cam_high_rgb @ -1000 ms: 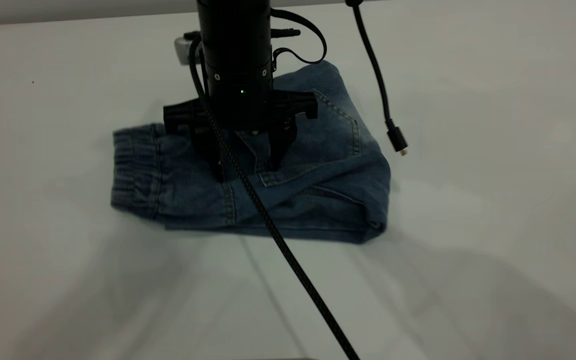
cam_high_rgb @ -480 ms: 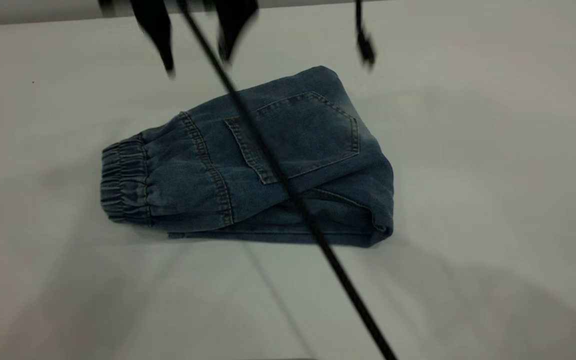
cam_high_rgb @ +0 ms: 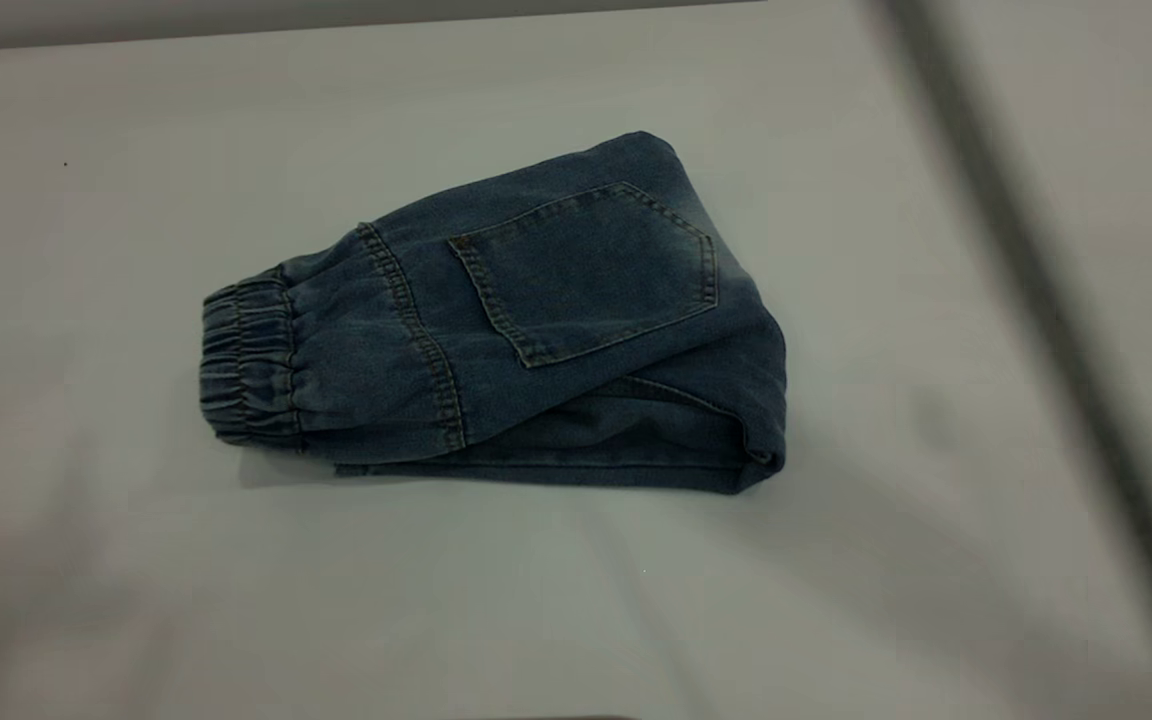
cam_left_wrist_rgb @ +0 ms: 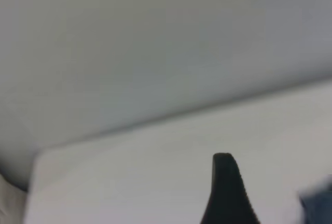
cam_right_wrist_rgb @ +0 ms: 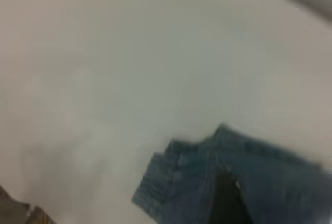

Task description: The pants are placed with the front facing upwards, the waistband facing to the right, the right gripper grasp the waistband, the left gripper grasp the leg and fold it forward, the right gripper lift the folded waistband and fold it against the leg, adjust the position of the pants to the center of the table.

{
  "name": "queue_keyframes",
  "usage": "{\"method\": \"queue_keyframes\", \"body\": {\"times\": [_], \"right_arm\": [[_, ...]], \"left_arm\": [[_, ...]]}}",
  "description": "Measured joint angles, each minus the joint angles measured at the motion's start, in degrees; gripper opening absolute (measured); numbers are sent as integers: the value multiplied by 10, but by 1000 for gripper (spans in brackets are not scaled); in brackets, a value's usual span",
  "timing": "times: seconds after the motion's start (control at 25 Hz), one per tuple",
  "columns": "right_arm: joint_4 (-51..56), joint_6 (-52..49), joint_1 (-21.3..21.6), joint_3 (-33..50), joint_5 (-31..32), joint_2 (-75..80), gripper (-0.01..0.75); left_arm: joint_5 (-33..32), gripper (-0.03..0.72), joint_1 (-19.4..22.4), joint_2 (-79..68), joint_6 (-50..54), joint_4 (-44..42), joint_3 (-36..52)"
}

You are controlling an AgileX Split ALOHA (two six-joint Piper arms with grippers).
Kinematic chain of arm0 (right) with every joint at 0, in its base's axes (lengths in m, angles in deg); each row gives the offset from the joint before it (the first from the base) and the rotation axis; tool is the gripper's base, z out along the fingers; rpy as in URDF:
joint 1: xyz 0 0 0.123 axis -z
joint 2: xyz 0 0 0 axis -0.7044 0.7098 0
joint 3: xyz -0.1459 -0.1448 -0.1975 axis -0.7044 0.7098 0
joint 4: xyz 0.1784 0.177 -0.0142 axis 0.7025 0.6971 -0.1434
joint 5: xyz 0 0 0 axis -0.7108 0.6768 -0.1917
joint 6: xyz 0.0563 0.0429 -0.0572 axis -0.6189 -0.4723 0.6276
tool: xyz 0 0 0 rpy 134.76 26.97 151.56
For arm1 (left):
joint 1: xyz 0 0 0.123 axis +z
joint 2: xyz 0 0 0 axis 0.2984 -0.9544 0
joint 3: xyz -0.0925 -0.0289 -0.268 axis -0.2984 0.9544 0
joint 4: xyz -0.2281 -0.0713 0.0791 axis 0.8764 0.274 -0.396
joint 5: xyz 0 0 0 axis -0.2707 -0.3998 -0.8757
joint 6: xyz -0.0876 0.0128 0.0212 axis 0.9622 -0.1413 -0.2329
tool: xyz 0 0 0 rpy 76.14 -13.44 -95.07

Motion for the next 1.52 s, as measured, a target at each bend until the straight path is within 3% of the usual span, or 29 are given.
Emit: {"method": "queue_keyframes", "body": {"times": [0.12, 0.4, 0.6, 1.08, 1.28, 1.52], "right_arm": [[1, 12, 0, 0, 4, -62, 372], [1, 31, 0, 43, 8, -207, 372], [1, 31, 0, 192, 8, -303, 372], [-48, -19, 0, 571, 8, -548, 369], [-57, -27, 0, 682, 7, -652, 369], [-85, -42, 0, 819, 7, -767, 369]], "left_arm": [[-56, 440, 0, 36, -72, 84, -1], [-59, 440, 0, 89, -155, 196, 28], [-59, 440, 0, 132, -161, 246, 138], [-59, 440, 0, 234, -115, 300, 494], [-59, 440, 0, 295, -140, 360, 538], [-57, 440, 0, 378, -159, 364, 540]]}}
